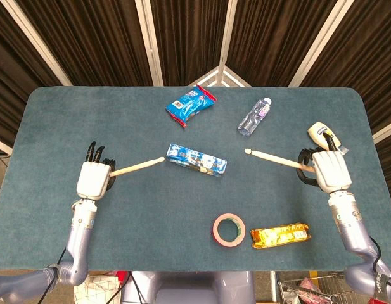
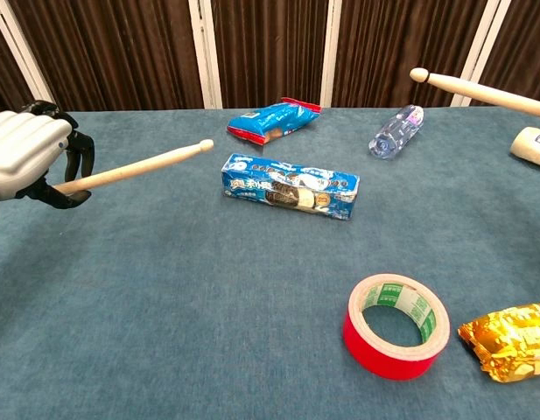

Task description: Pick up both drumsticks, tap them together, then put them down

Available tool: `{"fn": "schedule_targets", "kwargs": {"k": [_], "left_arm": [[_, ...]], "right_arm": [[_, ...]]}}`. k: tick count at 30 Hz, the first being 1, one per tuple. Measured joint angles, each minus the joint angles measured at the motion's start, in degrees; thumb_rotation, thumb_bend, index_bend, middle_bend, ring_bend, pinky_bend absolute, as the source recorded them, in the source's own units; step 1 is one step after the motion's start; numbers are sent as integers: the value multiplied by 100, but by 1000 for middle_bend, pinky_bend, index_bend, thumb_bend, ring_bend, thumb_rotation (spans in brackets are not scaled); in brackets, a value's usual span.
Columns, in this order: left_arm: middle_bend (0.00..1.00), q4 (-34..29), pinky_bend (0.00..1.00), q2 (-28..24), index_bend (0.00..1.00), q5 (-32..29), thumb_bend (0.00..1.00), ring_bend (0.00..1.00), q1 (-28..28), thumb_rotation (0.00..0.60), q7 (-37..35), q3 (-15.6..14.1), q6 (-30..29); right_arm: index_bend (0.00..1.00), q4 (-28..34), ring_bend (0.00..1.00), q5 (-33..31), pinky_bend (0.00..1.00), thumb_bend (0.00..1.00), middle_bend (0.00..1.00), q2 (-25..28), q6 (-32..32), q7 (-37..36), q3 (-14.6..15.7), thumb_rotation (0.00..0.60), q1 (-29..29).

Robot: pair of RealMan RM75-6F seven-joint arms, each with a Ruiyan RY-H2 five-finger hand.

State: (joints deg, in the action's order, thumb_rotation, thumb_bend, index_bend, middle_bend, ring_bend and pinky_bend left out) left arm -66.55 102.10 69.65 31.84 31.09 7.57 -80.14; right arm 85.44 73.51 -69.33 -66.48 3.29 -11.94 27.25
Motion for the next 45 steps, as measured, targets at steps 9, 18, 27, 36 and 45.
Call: {"fn": "schedule_targets", "kwargs": {"k": [9,18,27,36,45], "left_arm": [[638,184,11,124,682,158,473,177,-72,600,-200,109,-69],[643,178,31,166,688,364,473,180,-67,600,-224,167,-117],[651,370,48,223,696,816,473,186,-62,600,-1008,161,-318],[653,525,55,348,698,1019,473,188,-132,600,-2266,281,-509],[661,369,55,329,708,1130,473,188,-146,600,-3261,416,-464]], "right_arm": [[672,33,459,5,36,431,575,28,-6,-9,-13,600,2],[672,96,459,-8,36,431,575,60,-41,18,-51,600,7],[672,159,459,-17,36,431,575,98,-57,59,-80,600,22],[672,194,459,-35,36,431,575,99,-36,133,-79,600,45],[673,302,461,-192,36,430,575,141,103,209,-173,600,146]]}}
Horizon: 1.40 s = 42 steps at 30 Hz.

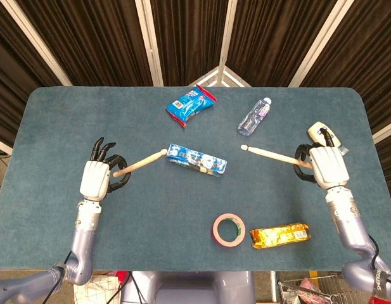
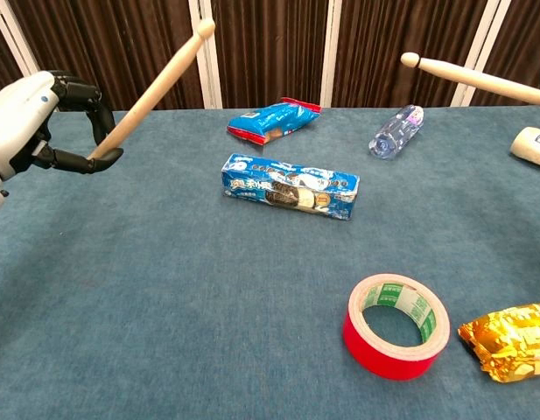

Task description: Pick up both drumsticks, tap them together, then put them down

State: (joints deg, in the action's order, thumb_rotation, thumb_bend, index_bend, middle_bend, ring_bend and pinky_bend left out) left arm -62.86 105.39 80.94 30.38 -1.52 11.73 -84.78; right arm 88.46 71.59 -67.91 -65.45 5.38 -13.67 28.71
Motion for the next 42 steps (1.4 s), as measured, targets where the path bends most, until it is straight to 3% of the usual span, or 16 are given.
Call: {"fn": "schedule_targets", "kwargs": {"k": [16,27,42], "left_arm": [[661,-391,55,-217,709,-12,473,188,357,600,-18,310,497],[661,-202,55,194,709,-77,473,188,571,600,-353,462,623],[662,261,55,793,712,-70,472,188,937,600,-358,542,791]], "right_arm": [[686,315,472,-640,36,433,576,199,432,421,-338,600,404],[688,803,476,-1385,36,434,577,205,815,585,-667,600,868],[690,1168,480,-2325,36,434,578,-114,819,1661,-705,600,1565]]}}
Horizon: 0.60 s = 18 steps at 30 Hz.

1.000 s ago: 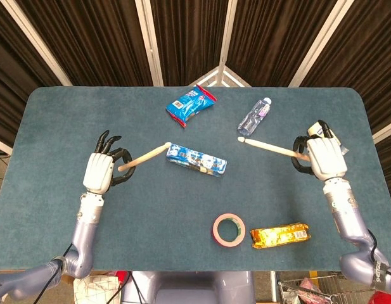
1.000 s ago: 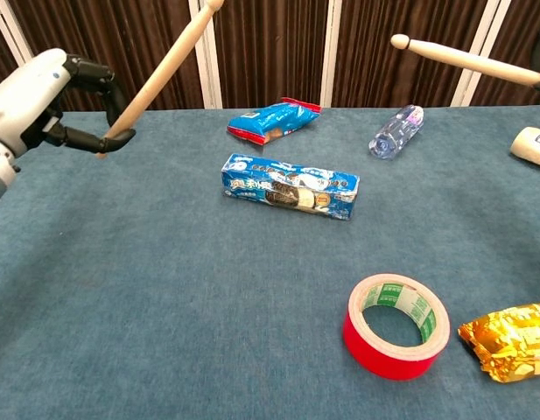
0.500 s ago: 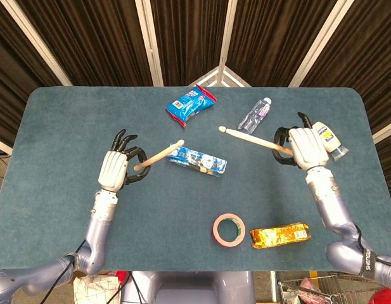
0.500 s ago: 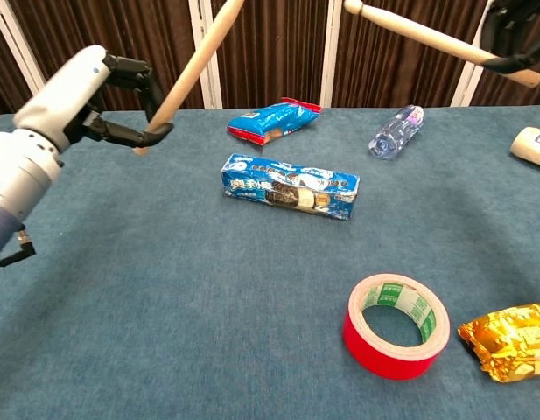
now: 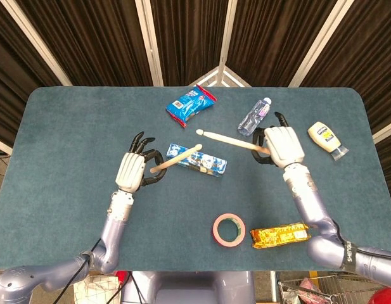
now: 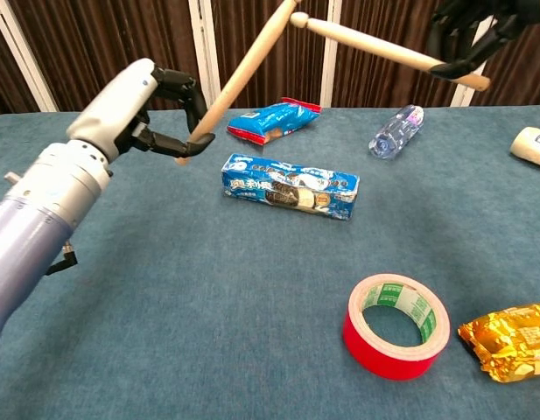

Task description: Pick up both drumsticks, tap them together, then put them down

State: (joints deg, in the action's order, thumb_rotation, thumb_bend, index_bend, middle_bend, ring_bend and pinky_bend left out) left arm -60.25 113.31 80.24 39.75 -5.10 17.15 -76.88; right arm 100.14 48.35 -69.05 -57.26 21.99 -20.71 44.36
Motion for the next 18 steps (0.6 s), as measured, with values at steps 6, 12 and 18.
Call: {"fn": "schedule_targets", "kwargs": {"k": [6,12,18], "left_arm": [[663,314,55,254,713,2,473,188,156,600,2,19,85],[663,538,55,454,714,-52,472,189,331,600,169,90,196],[663,545,55,457,715,-89,472,188,416,600,313,202,183]], "right_arm": [[690,138,483,-251,36,437,579,-138,-130,405,45,600,230],[691,239,484,-222,36,444,581,-277,-346,589,129,600,355],[696,377,486,-38,36,464,585,-259,-504,543,173,600,341]]}}
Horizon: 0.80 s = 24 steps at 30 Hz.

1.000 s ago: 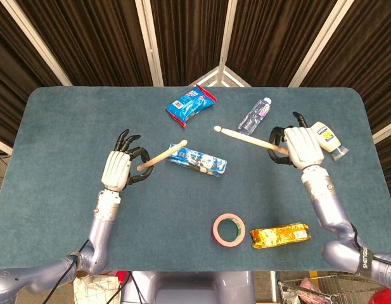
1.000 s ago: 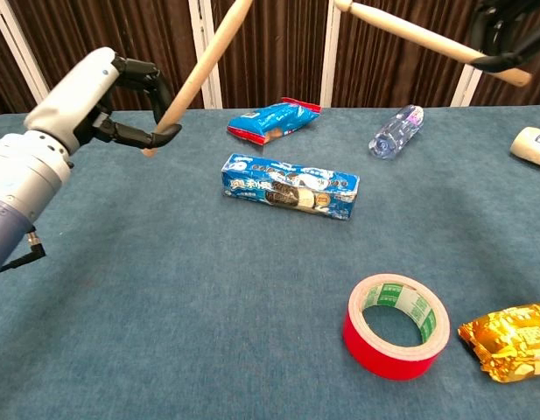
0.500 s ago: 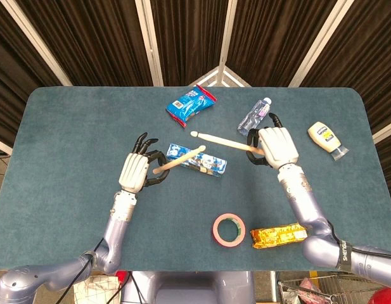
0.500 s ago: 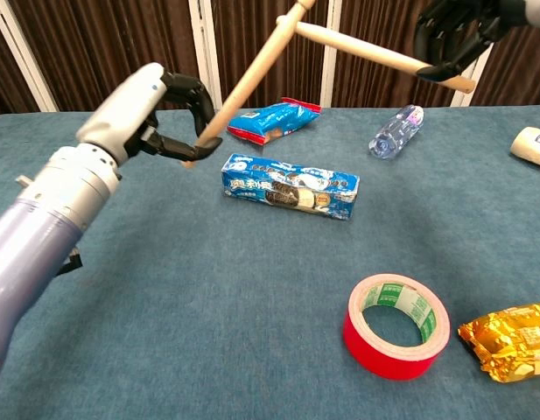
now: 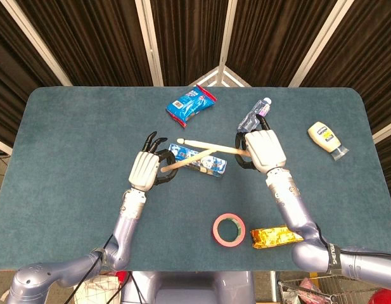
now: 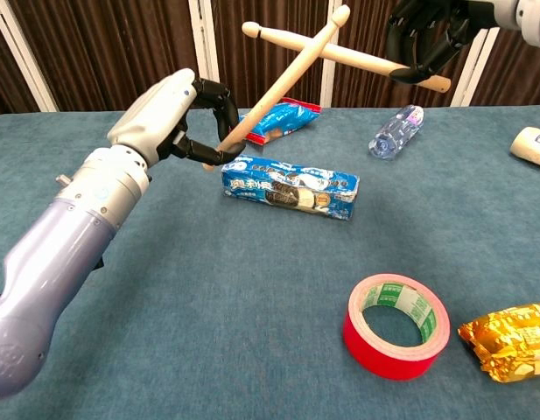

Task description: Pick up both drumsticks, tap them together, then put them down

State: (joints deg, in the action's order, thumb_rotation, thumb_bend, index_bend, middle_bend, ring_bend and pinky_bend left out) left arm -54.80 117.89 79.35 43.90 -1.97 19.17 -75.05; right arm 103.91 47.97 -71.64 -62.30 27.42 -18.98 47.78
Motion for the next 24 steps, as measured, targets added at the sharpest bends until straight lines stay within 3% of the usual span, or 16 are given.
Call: {"fn": "schedule_targets", "kwargs": {"k": [13,24], "left_arm": [[664,-165,55,-74,716,-56,472,188,80,600,324,48,2],[666,-223,55,26,719,62,472,188,107,600,158,-1,-168]], "right_arm": [[701,250,489,108,36,463,591,81,-90,14,20,600,38],[701,370,489,-242,36,464,592,-28,-166,265,11,600,221]]}}
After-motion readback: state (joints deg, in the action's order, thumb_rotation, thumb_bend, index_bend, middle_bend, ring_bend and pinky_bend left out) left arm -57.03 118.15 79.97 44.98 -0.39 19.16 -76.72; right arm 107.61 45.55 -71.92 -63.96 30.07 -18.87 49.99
